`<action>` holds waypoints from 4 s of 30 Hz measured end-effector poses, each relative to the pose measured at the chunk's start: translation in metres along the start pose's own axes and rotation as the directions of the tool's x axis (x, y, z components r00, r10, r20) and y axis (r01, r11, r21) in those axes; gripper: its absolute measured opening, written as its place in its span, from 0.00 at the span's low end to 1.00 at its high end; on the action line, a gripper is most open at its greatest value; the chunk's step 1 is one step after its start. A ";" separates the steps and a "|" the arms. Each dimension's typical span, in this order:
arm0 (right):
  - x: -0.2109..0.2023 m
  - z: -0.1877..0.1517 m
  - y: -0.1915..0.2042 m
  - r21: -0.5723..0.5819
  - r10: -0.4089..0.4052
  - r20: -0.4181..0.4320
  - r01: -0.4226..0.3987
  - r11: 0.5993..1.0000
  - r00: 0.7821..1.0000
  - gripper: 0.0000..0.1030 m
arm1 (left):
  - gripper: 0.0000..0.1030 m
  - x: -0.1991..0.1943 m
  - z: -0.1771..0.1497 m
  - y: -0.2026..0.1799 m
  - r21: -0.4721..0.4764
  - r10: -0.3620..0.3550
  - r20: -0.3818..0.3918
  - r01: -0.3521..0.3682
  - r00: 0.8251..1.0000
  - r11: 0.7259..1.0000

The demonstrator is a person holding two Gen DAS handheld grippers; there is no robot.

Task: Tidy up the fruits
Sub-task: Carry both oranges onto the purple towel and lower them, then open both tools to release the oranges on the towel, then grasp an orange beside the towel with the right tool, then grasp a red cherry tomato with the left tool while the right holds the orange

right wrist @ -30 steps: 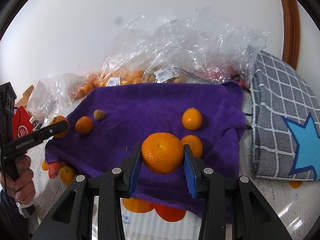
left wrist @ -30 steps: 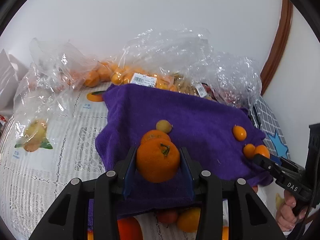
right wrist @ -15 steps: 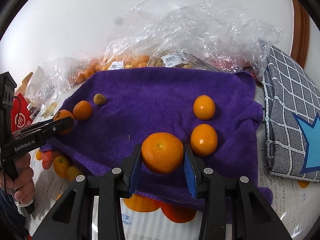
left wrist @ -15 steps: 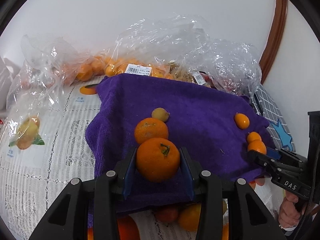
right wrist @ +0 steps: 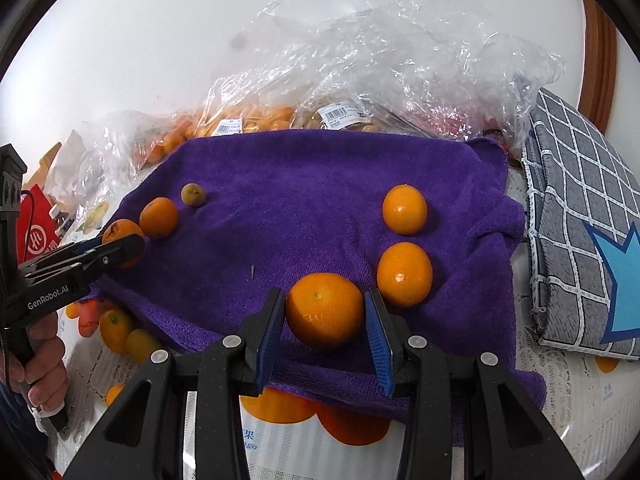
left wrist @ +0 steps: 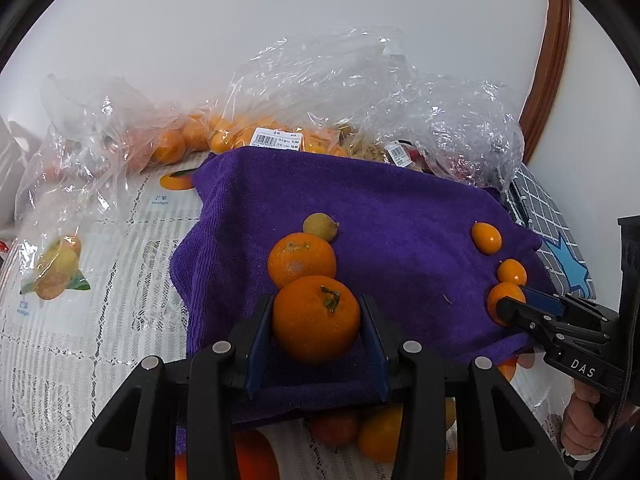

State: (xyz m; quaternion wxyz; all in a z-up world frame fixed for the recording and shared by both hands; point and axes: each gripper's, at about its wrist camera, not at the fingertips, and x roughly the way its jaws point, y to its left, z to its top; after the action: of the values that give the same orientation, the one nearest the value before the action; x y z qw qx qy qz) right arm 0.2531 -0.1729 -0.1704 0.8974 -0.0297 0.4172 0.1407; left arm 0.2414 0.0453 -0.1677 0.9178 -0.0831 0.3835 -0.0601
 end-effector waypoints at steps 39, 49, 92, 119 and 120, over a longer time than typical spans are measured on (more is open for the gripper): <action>-0.078 -0.051 0.039 0.065 -0.056 0.077 0.051 0.997 0.995 0.58 | 0.47 -0.071 -0.039 0.011 -0.035 -0.010 0.156 0.015 0.988 0.999; -0.073 -0.077 0.079 0.048 0.062 0.024 -0.063 0.997 0.998 0.58 | 0.47 -0.095 -0.063 0.048 -0.104 0.062 0.129 -0.048 0.990 0.993; -0.065 -0.086 0.050 0.018 0.006 0.020 -0.006 1.000 1.000 0.33 | 0.33 -0.081 -0.080 0.043 -0.121 -0.078 -0.023 0.074 0.997 0.990; -0.071 -0.088 0.008 0.059 0.041 0.034 -0.043 0.997 0.999 0.33 | 0.30 -0.024 -0.050 -0.005 -0.087 -0.056 -0.091 0.048 0.994 0.995; -0.072 -0.089 0.009 0.060 0.041 0.034 -0.043 0.997 0.999 0.33 | 0.29 -0.024 -0.050 -0.005 -0.085 -0.055 -0.091 0.047 0.994 0.995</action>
State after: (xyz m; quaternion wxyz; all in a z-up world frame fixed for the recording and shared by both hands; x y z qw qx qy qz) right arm 0.1413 -0.1962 -0.1733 0.9014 0.0085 0.4071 0.1473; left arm 0.1890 0.0394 -0.1843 0.8928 -0.1278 0.4259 -0.0717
